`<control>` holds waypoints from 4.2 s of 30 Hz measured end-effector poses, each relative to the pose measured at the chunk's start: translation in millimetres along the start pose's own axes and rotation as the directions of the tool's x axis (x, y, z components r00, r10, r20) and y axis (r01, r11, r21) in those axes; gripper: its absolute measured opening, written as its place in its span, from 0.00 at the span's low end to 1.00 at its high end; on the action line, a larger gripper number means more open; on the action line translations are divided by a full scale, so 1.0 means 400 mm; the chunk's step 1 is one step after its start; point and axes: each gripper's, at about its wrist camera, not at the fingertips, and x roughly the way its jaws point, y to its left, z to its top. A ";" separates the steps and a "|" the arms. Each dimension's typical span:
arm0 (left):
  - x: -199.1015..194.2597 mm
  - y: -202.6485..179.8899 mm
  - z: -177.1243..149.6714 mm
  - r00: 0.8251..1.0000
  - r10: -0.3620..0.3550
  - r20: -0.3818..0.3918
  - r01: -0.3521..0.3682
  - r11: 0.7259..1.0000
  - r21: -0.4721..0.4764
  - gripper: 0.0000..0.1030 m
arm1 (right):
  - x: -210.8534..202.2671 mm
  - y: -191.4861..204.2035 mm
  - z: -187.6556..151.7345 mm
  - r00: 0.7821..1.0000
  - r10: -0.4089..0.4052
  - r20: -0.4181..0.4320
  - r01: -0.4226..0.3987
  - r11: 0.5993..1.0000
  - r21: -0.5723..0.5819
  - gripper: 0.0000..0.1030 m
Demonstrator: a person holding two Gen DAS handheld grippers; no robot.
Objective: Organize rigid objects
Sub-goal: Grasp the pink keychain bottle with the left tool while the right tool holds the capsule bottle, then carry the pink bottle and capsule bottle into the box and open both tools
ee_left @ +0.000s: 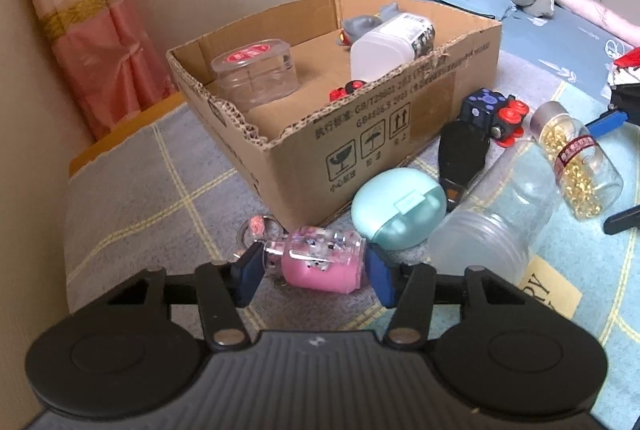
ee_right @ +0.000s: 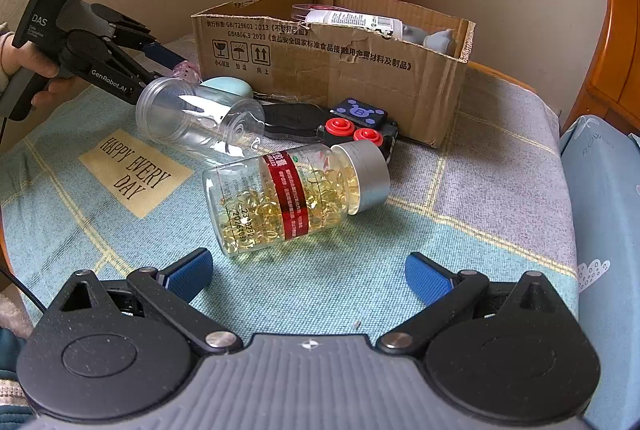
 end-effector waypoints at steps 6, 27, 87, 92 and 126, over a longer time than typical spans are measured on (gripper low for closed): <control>-0.023 -0.010 -0.014 1.000 -0.007 -0.004 0.007 1.000 -0.006 0.52 | 0.000 -0.001 -0.001 1.000 0.001 0.001 -0.001 1.000 -0.001 1.00; -0.114 -0.072 -0.106 0.999 -0.045 -0.023 0.043 0.995 -0.087 0.53 | 0.000 0.000 0.003 1.000 0.017 -0.013 -0.017 1.000 -0.022 1.00; -0.248 -0.080 0.090 0.994 -0.105 -0.039 0.105 0.994 0.010 0.50 | -0.080 -0.020 0.228 0.988 0.158 0.001 -0.153 0.963 -0.224 0.97; -0.281 -0.072 0.159 0.993 -0.115 -0.017 0.116 0.993 0.019 0.50 | -0.107 -0.045 0.263 0.987 0.159 0.039 -0.146 0.964 -0.222 0.97; 0.104 0.092 0.638 0.999 -0.040 -0.027 0.039 0.998 -0.041 0.50 | 0.150 -0.228 0.591 1.000 0.006 -0.021 -0.003 0.990 0.141 0.97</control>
